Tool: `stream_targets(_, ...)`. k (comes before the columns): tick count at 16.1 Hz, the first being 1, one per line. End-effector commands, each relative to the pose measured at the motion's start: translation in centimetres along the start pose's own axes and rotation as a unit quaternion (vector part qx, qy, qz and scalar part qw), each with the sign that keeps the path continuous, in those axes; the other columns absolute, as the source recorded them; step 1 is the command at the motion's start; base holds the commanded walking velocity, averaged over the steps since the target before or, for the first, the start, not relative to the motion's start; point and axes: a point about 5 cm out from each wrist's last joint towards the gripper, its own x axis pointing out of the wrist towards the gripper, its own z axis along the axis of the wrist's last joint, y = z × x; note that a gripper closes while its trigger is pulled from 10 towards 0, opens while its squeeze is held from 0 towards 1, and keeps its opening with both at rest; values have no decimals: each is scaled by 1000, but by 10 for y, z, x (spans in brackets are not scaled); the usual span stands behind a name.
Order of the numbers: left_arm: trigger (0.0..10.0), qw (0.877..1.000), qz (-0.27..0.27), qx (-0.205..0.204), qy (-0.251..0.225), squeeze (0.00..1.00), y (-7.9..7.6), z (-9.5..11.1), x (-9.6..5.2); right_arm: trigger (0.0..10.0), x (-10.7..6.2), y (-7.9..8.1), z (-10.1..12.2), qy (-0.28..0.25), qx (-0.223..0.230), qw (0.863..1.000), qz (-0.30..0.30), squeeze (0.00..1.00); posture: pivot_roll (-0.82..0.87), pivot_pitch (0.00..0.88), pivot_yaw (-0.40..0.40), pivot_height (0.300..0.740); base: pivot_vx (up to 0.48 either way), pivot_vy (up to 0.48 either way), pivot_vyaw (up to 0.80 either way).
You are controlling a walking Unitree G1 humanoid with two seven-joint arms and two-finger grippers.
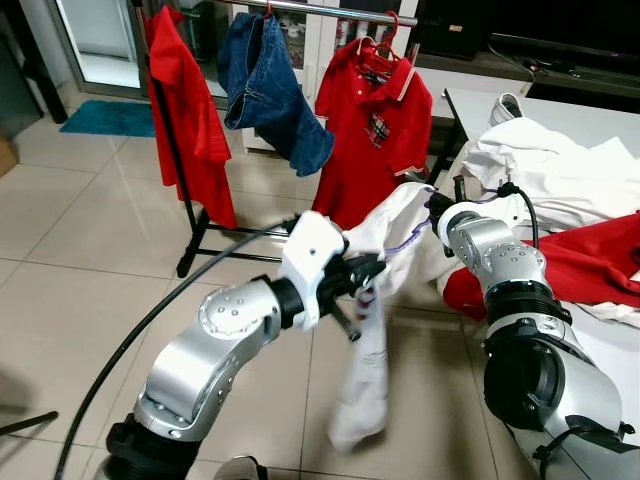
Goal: Hang hanger
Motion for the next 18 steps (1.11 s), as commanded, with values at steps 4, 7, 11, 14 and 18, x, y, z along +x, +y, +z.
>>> stream_targets(4,0,993,48,-10,-108,0,12,46,26,10000,-2,5,-31,52,-18,998,14,0,103,7,-104,740,0,0,0)
stream_targets(7,0,993,72,16,-90,0,29,50,35,10000,-5,-4,-42,74,-30,997,12,0,95,0,-94,740,0,0,0)
stream_targets(11,0,997,72,34,-8,0,33,19,31,10000,-11,3,-32,71,-24,996,41,0,87,0,-82,740,0,0,0)
stream_targets(14,0,994,97,38,-25,0,43,25,28,10000,-12,5,-30,75,-29,996,51,0,93,0,-89,740,0,0,0)
stream_targets(18,0,987,149,50,-34,0,66,32,16,10000,-16,7,-33,90,-45,993,67,0,95,0,-92,740,0,0,0)
